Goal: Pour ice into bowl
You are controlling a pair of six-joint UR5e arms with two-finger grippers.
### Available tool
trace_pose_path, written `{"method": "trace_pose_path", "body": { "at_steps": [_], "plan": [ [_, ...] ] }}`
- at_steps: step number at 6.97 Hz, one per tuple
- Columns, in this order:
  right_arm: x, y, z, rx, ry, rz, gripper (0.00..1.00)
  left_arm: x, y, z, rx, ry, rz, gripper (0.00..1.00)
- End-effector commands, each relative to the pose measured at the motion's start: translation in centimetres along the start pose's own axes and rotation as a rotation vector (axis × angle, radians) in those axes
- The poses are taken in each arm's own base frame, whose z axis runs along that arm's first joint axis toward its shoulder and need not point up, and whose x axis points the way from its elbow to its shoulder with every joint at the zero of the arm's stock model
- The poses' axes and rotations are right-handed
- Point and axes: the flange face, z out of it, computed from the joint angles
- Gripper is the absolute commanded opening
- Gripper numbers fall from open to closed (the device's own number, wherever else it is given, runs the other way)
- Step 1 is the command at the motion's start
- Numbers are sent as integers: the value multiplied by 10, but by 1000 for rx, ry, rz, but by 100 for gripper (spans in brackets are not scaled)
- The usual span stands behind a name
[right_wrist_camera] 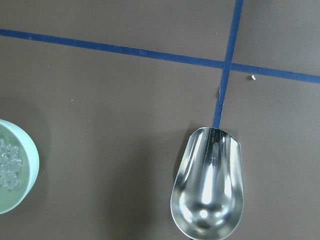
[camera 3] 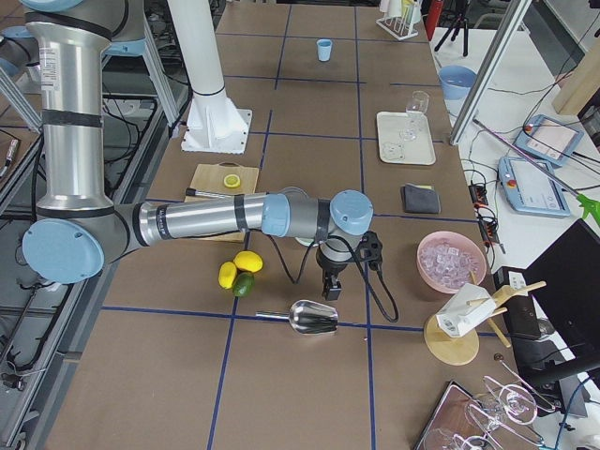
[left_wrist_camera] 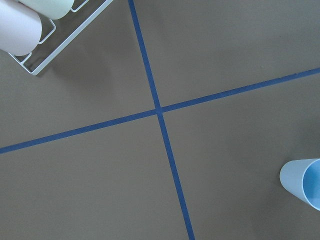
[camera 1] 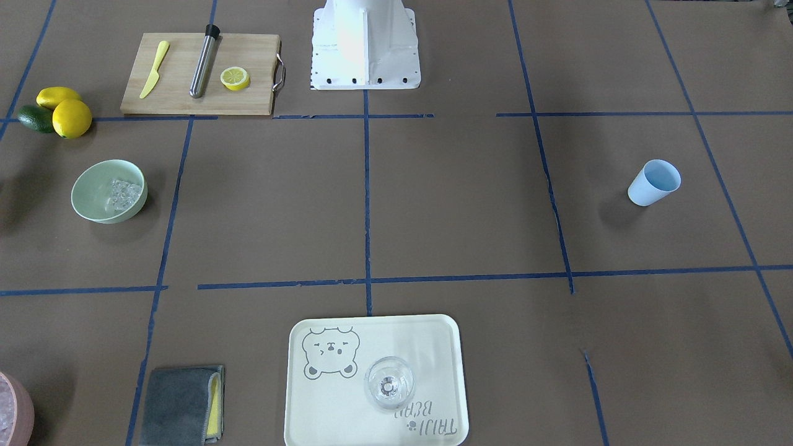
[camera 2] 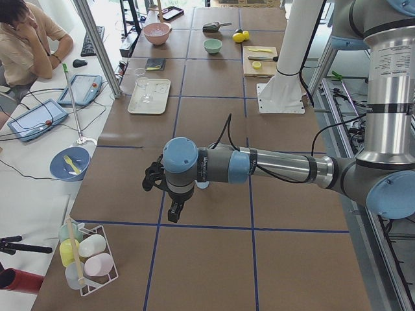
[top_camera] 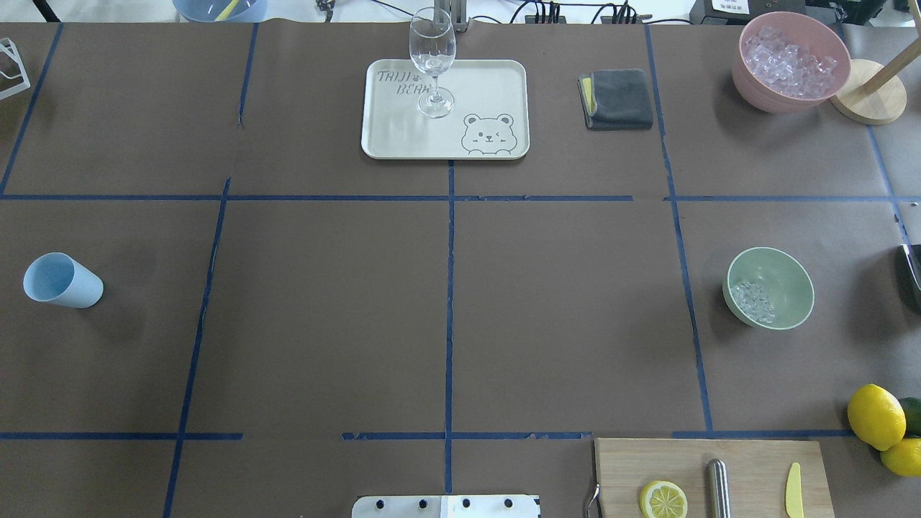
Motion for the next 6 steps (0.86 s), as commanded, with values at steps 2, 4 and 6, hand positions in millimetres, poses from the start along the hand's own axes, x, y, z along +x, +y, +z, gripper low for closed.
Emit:
{"method": "trace_pose_path", "body": {
  "at_steps": [2, 4, 6],
  "plan": [
    [-6, -2, 2, 4, -1, -22, 100, -6, 13, 10, -21, 3, -20, 100],
    [-4, -3, 3, -1, 7, -21, 100, -8, 20, 14, -28, 3, -23, 100],
    [-11, -9, 4, -2, 15, -38, 100, -5, 19, 23, -49, 5, -22, 100]
  ]
}}
